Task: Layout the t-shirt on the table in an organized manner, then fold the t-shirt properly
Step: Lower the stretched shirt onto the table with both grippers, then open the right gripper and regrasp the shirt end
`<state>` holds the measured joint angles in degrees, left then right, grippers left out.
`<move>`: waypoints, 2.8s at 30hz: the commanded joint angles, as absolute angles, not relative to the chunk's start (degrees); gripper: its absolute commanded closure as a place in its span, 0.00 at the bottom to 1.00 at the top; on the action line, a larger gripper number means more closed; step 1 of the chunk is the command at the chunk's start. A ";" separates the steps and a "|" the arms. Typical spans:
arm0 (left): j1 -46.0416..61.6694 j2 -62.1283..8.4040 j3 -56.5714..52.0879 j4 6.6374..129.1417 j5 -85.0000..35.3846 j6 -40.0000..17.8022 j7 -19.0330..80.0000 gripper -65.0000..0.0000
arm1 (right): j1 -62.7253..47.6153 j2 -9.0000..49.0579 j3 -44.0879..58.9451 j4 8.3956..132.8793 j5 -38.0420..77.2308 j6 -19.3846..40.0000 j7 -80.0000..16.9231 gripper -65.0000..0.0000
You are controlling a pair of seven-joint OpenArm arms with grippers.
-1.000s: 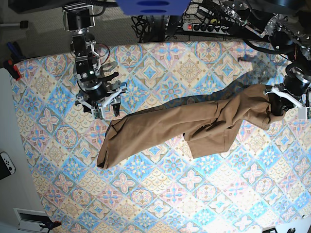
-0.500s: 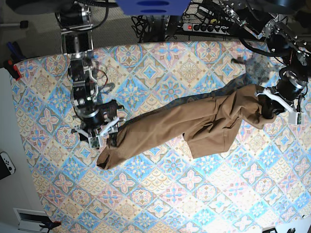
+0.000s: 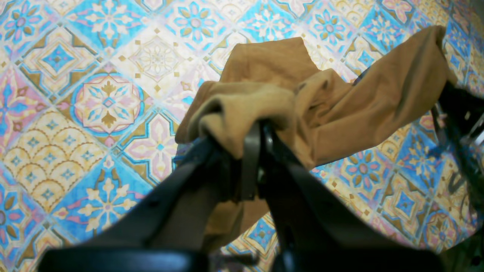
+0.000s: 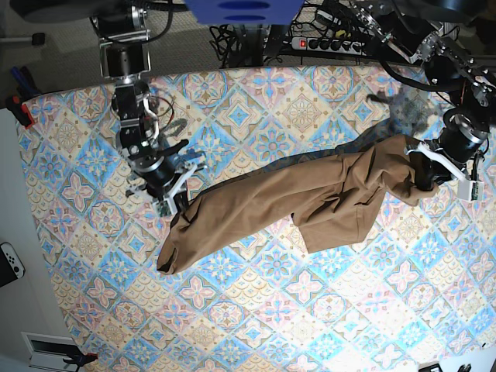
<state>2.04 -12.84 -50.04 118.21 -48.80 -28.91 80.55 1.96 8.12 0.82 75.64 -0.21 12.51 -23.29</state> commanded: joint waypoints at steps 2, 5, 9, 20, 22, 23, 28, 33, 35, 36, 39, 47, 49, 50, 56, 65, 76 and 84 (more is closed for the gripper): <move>1.36 -13.58 -50.24 118.99 -49.80 -29.05 80.00 1.00 | 2.77 8.31 1.01 77.41 0.31 12.70 -21.41 1.00; 1.54 -13.58 -50.24 118.99 -49.80 -29.05 80.00 1.00 | -0.31 8.31 1.54 78.64 0.31 12.70 -21.41 1.00; 1.71 -13.67 -50.24 118.99 -49.80 -29.05 80.00 1.00 | -2.15 8.40 1.63 84.35 0.31 12.70 -21.41 1.00; 3.30 -13.93 -50.33 118.99 -49.80 -29.14 80.00 1.00 | -11.65 8.22 4.97 101.14 0.22 12.44 -21.05 1.00; 3.38 -13.93 -50.42 118.99 -49.80 -29.14 80.00 1.00 | -13.58 7.08 8.66 105.71 0.22 12.44 -21.05 1.00; 3.38 -13.93 -50.42 118.99 -49.80 -29.14 80.00 1.00 | -14.46 6.46 10.33 107.56 0.22 12.44 -21.05 1.00; 2.86 -13.93 -50.51 119.25 -50.42 -28.88 80.00 1.00 | -19.30 4.18 16.66 110.64 0.22 12.44 -20.97 1.00; -2.86 -13.93 -50.51 119.34 -50.51 -28.00 80.00 1.00 | -19.91 1.27 21.85 110.81 0.22 12.44 -16.40 1.00; -7.25 -13.93 -50.59 119.34 -50.42 -24.31 80.00 1.00 | -19.12 0.57 23.43 110.81 0.22 12.44 -15.52 1.00; -9.45 -13.93 -50.59 119.16 -50.33 -21.49 80.00 1.00 | -18.42 0.57 23.96 110.81 0.22 12.44 -15.43 1.00; -14.99 -13.76 -49.98 119.08 -50.42 -14.55 80.00 1.00 | -16.84 0.57 25.19 110.55 0.31 12.44 -15.52 1.00; -26.07 -12.70 -36.09 108.35 -45.58 -9.01 80.00 1.00 | -5.23 1.01 24.84 110.29 0.31 12.70 -28.88 1.00; -27.30 -12.35 -33.80 103.08 -42.95 -9.01 80.00 1.00 | -1.01 1.10 24.84 108.88 0.22 12.79 -31.87 1.00; -27.65 -12.35 -33.01 100.70 -41.80 -9.01 80.00 1.00 | 0.31 1.10 24.84 107.65 0.22 12.88 -33.36 1.00; -24.66 -12.70 -32.13 93.41 -41.10 -9.10 80.00 1.00 | 3.91 4.88 19.82 97.19 0.13 12.88 -40.31 1.00; -20.79 -12.70 -32.04 93.41 -41.10 -9.27 80.00 1.00 | 3.30 6.37 14.20 96.92 0.22 12.88 -41.45 0.64; -20.70 -12.70 -31.96 93.32 -41.10 -9.27 80.00 1.00 | -6.46 6.11 14.20 102.46 0.40 12.88 -30.46 0.42; -20.18 -12.70 -31.96 93.23 -41.10 -9.27 80.00 1.00 | -11.38 2.24 18.77 96.92 0.40 12.79 -19.82 0.42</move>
